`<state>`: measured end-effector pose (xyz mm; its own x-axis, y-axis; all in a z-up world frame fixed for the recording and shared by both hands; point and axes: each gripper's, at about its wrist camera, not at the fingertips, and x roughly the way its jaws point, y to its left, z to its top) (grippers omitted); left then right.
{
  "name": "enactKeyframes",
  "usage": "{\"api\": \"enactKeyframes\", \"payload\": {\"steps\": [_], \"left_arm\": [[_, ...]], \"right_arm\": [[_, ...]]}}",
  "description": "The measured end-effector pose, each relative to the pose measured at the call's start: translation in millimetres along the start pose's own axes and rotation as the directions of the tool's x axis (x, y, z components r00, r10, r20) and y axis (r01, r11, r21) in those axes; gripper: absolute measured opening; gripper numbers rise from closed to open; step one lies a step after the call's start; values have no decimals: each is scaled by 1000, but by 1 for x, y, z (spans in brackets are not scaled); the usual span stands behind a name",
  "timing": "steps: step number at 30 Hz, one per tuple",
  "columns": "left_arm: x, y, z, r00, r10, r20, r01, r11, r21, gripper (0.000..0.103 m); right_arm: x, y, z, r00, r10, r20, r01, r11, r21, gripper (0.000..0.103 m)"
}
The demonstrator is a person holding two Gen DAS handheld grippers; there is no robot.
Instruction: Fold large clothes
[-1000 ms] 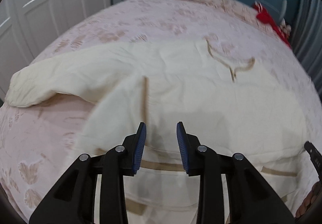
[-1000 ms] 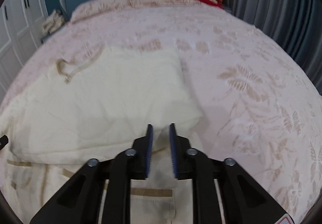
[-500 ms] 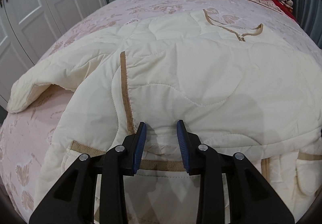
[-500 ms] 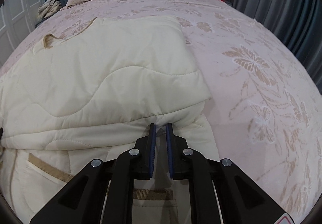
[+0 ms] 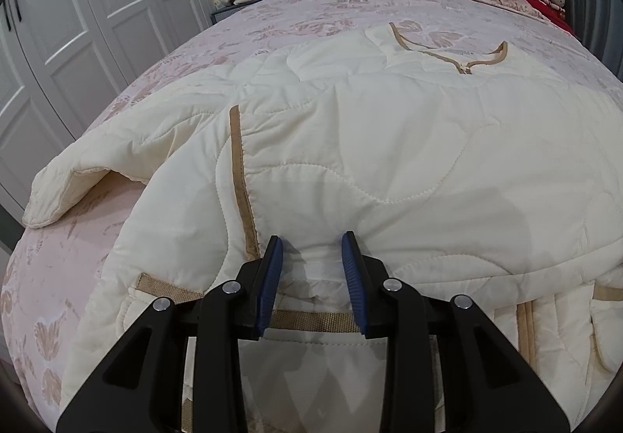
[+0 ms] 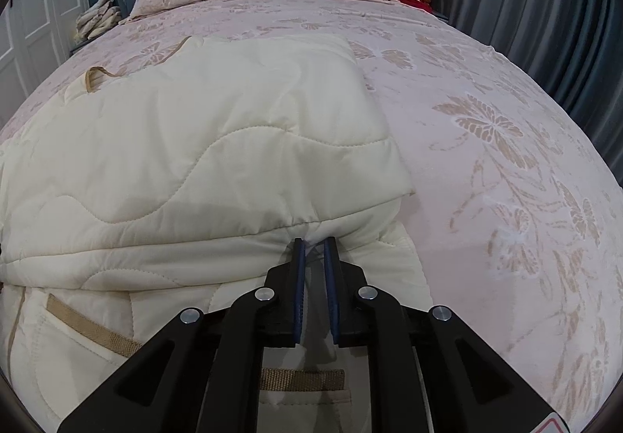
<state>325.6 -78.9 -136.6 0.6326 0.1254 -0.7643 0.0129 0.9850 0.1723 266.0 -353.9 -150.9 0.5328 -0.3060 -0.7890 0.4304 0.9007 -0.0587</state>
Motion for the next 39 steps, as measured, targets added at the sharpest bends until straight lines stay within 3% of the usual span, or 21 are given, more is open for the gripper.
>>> {"api": "enactKeyframes", "payload": {"steps": [2,4,6,7,9,11,13,16,19,22,24,27,30,32,35,36,39], "left_arm": [[-1,3,0,1000,-17,0,17,1000,-14,31],[-5,16,3,996,-91,-2,90,994,-68,34],[-14,41,5,981,-196,-10,193,972,-134,44],[-19,52,6,975,-222,-12,217,963,-157,54],[-37,94,3,985,-175,-6,169,959,-229,79],[-49,141,-3,984,-174,31,175,939,-296,84],[-48,187,-9,988,-156,16,151,920,-363,87],[-33,272,-25,991,-135,-25,104,856,-506,87],[-14,362,-43,996,-69,-60,16,776,-630,87],[0,422,-54,996,-38,-86,-35,698,-715,85],[9,462,-62,996,-15,-88,-60,623,-780,84],[22,494,-65,997,-17,-77,-53,569,-821,77],[36,506,-59,996,-46,-75,-36,558,-829,66],[42,510,-52,996,-48,-78,-36,575,-818,57],[51,504,-41,993,-74,-88,-25,608,-793,22],[52,501,-36,991,-91,-93,-17,621,-784,5],[27,487,-6,998,-59,-34,14,671,-742,4]], "right_arm": [[-1,1,2,1000,-2,-8,2,1000,-4,12],[-4,5,7,999,-30,-35,28,999,-36,12],[-22,13,10,995,-84,-52,79,994,-78,12],[-33,15,9,997,-68,-45,65,995,-76,12],[-71,24,-2,999,23,-32,-25,998,-57,12],[-101,38,-21,996,80,-41,-83,994,-67,13],[-126,56,-43,990,132,-56,-137,987,-87,13],[-158,83,-75,976,202,-84,-212,969,-128,13],[-181,106,-98,960,254,-121,-271,951,-150,16],[-199,128,-116,950,276,-149,-300,937,-179,20],[-206,140,-125,945,279,-170,-310,930,-198,20],[-212,155,-132,943,274,-190,-314,923,-224,21],[-216,165,-135,943,267,-200,-313,917,-249,21],[-218,168,-135,943,261,-207,-311,913,-263,21],[-220,168,-134,946,254,-202,-304,912,-275,21],[-221,167,-133,947,254,-198,-302,913,-274,21],[-224,161,-129,949,256,-184,-298,919,-257,21]]}}
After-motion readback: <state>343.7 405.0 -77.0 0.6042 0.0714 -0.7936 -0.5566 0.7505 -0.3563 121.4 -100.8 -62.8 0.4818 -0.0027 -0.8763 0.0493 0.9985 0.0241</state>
